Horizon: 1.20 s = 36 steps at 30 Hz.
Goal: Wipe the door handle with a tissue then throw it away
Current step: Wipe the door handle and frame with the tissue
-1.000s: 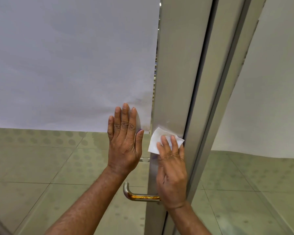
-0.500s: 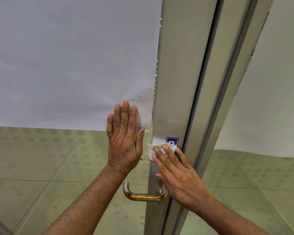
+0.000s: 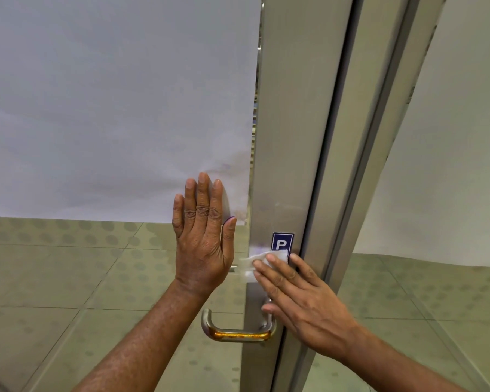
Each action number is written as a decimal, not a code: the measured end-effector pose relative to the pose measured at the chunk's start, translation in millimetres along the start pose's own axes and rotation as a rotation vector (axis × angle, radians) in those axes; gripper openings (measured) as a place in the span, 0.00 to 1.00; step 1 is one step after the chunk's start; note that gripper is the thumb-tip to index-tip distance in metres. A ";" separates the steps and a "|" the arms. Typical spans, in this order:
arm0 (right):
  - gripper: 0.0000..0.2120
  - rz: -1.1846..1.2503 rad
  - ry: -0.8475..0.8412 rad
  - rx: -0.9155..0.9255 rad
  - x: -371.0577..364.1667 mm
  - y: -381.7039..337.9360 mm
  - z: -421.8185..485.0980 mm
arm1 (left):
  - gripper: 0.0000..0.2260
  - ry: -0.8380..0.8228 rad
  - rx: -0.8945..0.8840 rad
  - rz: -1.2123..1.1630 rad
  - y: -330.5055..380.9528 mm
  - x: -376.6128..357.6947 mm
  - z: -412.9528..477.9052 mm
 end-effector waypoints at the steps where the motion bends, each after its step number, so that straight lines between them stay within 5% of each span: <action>1: 0.30 -0.005 0.024 -0.034 3.4 1.0 4.6 | 0.26 0.003 0.000 0.003 0.1 -0.1 0.1; 7: 0.33 -0.010 0.117 -0.175 17.2 4.9 28.3 | 0.26 0.011 -0.001 0.009 -0.2 -1.1 -0.2; 18: 0.29 -0.044 -0.062 0.151 -5.0 6.4 -12.0 | 0.26 0.021 -0.001 0.014 -0.1 -2.0 -0.4; 31: 0.33 0.004 0.063 -0.095 12.6 3.9 19.4 | 0.26 0.028 -0.004 0.020 0.1 -0.4 -0.3; 36: 0.32 0.003 -0.053 0.070 -2.1 -0.7 2.4 | 0.25 0.019 -0.004 0.021 0.4 -0.1 0.2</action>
Point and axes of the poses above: each hand's wrist, its own z-axis towards the middle knuckle, its own x-axis out of the back of the hand, y = z × x, the point moved 1 cm from there along z, towards the middle knuckle, and after that the axes turned 4 degrees about -z, right-handed, at the moved point
